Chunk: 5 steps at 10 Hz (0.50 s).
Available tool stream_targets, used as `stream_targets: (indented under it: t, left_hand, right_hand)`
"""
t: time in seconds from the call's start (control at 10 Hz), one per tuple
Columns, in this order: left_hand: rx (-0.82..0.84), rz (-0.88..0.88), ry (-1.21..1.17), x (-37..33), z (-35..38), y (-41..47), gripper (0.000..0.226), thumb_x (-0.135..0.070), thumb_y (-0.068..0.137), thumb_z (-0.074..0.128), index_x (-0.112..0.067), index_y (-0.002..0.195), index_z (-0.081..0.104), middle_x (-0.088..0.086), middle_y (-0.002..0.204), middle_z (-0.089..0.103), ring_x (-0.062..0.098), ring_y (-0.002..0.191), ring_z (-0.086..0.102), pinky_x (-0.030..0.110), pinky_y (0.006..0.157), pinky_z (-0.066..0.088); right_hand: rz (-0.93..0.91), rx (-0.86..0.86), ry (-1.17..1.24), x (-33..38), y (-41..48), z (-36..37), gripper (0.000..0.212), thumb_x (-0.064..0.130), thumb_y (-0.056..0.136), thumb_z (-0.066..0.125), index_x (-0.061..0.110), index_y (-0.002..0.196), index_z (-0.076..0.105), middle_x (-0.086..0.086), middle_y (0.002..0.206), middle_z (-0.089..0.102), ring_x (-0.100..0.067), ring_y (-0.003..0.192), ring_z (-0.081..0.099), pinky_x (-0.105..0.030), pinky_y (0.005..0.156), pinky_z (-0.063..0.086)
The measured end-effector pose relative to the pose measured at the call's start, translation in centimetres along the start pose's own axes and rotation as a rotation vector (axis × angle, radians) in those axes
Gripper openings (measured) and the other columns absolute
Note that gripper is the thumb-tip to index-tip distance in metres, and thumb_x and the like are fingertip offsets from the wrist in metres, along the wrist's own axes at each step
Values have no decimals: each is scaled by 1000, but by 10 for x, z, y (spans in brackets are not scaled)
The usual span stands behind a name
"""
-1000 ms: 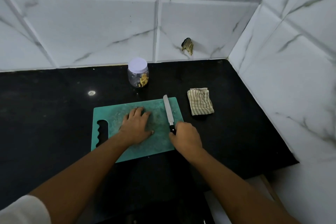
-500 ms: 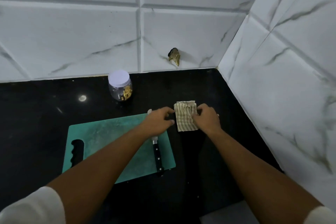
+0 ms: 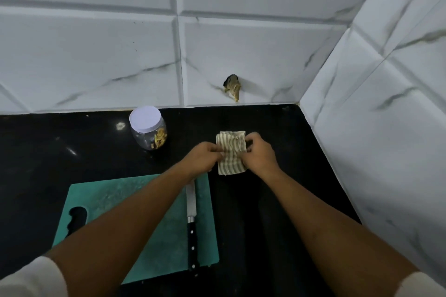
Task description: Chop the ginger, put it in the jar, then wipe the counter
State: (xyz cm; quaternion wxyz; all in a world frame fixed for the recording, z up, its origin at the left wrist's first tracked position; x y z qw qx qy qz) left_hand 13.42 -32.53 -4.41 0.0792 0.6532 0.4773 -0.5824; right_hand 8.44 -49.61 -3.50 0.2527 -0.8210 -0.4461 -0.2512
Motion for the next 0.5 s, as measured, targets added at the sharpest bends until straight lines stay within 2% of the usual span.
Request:
stream_targets:
  t: [0.1, 0.2, 0.3, 0.4, 0.5]
  left_hand:
    - [-45, -10, -17, -6, -21, 18, 17, -15, 103, 57, -22, 92, 68, 13, 93, 57, 25, 85, 51, 31, 68, 43]
    - [-47, -34, 17, 1, -29, 29, 20, -14, 102, 58, -25, 86, 63, 14, 95, 57, 23, 83, 52, 33, 67, 45]
    - [-15, -29, 50, 4, -29, 29, 16, -13, 102, 57, -25, 97, 66, 15, 98, 62, 21, 84, 55, 32, 69, 48]
    - [14, 41, 76, -7, -38, 20, 27, -14, 101, 58, -16, 128, 66, 12, 122, 70, 19, 101, 63, 31, 79, 49]
    - [-87, 115, 233, -33, -66, 1, 45, -20, 100, 63, -13, 144, 56, 6, 143, 60, 21, 126, 59, 33, 104, 46]
  right_hand:
    - [-15, -20, 3, 20, 33, 4, 33, 16, 89, 74, 26, 114, 56, 5, 93, 64, -14, 85, 65, -28, 67, 49]
    - [-19, 19, -67, 25, 53, 16, 31, 11, 89, 68, 23, 116, 58, 0, 97, 67, -18, 87, 67, -28, 62, 47]
    - [17, 82, -149, 17, 54, 24, 28, 13, 92, 66, 21, 117, 59, -2, 101, 67, -21, 89, 66, -35, 74, 55]
    - [2, 100, -183, 25, 51, 19, 36, 21, 91, 70, 21, 125, 57, -3, 106, 67, -22, 94, 67, -44, 84, 59]
    - [-118, 23, -212, 59, 46, -4, 48, 26, 92, 71, 17, 136, 53, -7, 122, 62, -25, 108, 63, -41, 89, 55]
Point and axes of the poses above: each hand's wrist, its own y-axis towards the middle knuckle, its own z-axis out of the palm, x = y × z, the point moved 10 cm from there along y, towards the middle knuckle
